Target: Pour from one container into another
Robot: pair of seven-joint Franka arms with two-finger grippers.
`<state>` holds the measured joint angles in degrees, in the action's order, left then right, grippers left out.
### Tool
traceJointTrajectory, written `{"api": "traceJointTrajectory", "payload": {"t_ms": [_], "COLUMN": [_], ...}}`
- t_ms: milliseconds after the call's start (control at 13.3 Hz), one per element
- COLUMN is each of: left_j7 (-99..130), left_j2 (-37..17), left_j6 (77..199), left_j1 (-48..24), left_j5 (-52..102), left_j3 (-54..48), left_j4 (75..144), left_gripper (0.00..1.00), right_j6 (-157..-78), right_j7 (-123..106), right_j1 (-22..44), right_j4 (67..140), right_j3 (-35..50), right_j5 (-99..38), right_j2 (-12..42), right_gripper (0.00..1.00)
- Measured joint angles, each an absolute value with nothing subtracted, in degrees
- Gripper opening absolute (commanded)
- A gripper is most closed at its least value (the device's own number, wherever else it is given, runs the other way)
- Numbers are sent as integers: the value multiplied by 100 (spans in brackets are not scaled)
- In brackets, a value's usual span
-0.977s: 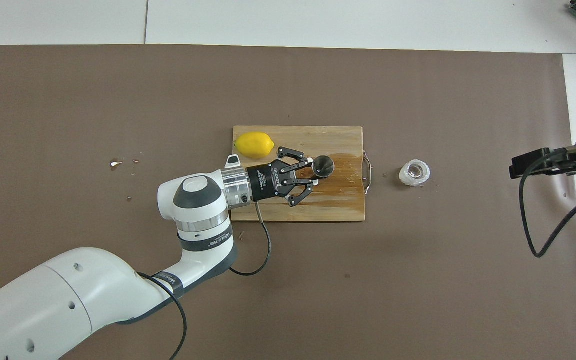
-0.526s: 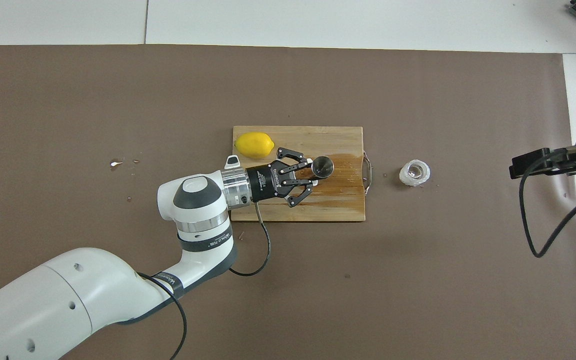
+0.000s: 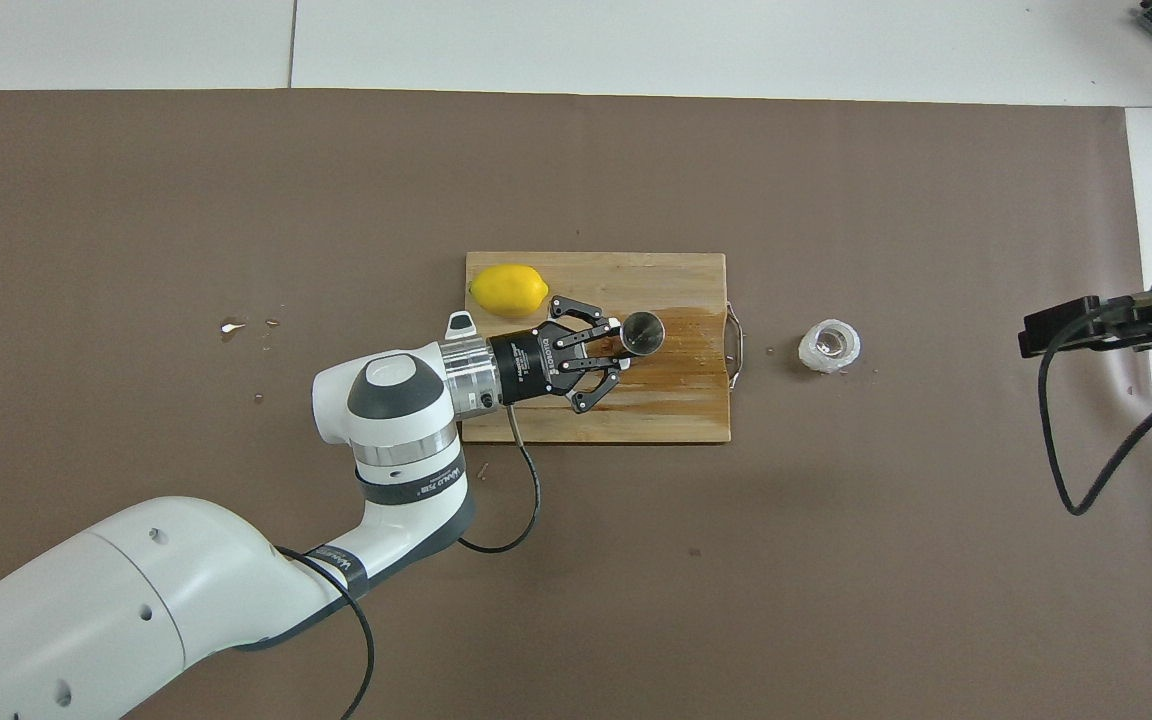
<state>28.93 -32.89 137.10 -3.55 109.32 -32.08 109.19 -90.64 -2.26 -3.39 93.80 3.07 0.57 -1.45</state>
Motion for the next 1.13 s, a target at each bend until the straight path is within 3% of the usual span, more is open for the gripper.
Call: {"api": "traceJointTrajectory", "payload": {"t_ms": [150,225,301,1127], "left_j7": [2892,2891,2888,2987], "left_j2": [-3279,-3276,-3273,-3011], "left_j6": [13712,13713,13715,13601], "left_j1": [-355,-355,-355,-347], "left_j5": [10932,10932,10932,10930], "left_j3": [-3208,-3207,-3205,-3208], "left_j4": [10919,10919,10918,10868], "left_gripper": [72,91,100,100], "right_j6": [-9064,-9064,-9064,-9064], "right_j7": [-226,-226,-226,-226], "right_j1": [-339,-339,-339,-339], "right_j4": [9380,9380,9380,9380], "right_j3": [307,307,307,307], "right_j5": [57,57,57,57], "right_j2": [-145,-145,-145,-145], "right_gripper": [100,100,100,100]}}
